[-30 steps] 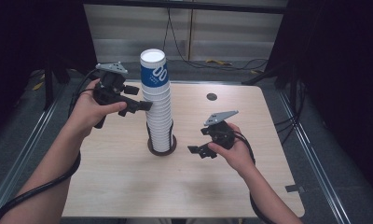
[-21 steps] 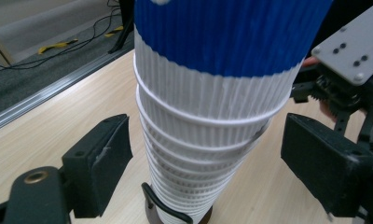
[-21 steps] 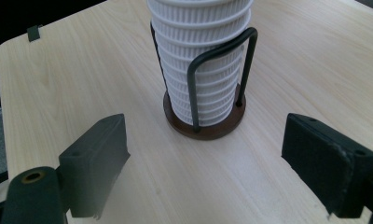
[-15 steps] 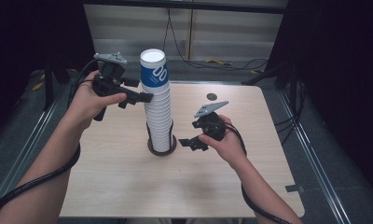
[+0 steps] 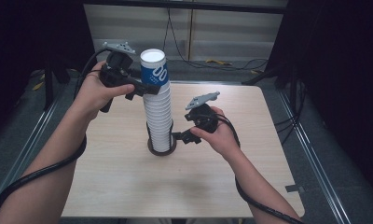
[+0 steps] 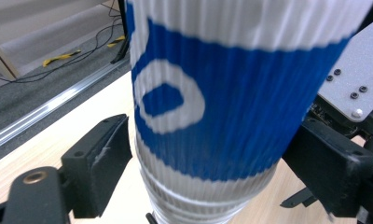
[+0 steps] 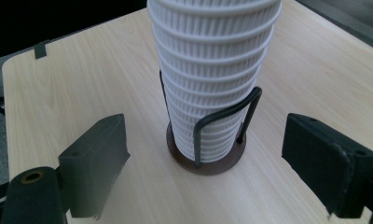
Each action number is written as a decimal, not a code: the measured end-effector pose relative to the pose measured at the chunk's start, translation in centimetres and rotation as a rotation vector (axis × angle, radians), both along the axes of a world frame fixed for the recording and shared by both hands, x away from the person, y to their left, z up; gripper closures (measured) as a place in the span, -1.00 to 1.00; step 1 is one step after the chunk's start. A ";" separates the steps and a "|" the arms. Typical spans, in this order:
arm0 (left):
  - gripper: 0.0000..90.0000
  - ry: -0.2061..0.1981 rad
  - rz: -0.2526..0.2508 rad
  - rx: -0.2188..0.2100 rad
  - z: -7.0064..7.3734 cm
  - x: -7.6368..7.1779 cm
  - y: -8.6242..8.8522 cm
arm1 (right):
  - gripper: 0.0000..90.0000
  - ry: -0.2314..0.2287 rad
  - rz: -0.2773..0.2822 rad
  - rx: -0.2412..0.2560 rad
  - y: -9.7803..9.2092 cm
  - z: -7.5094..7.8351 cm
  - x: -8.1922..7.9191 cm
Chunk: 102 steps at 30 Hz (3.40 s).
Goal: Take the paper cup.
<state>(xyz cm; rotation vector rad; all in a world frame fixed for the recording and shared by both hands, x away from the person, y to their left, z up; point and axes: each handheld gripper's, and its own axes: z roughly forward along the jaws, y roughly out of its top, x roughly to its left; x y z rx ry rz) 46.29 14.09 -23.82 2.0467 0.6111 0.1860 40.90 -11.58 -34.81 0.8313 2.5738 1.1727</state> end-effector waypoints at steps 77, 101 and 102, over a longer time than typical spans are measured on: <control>-0.64 -0.015 0.033 0.022 -0.2 0.2 -1.3 | -0.71 -0.121 -0.091 0.251 4.5 5.6 3.2; -0.58 -0.022 0.062 0.011 0.5 -0.2 -1.5 | -0.70 -0.141 -0.086 0.251 4.3 5.3 3.0; -0.57 -0.017 0.063 0.009 0.5 -0.2 -1.5 | -0.70 -0.141 -0.085 0.249 4.3 5.3 3.0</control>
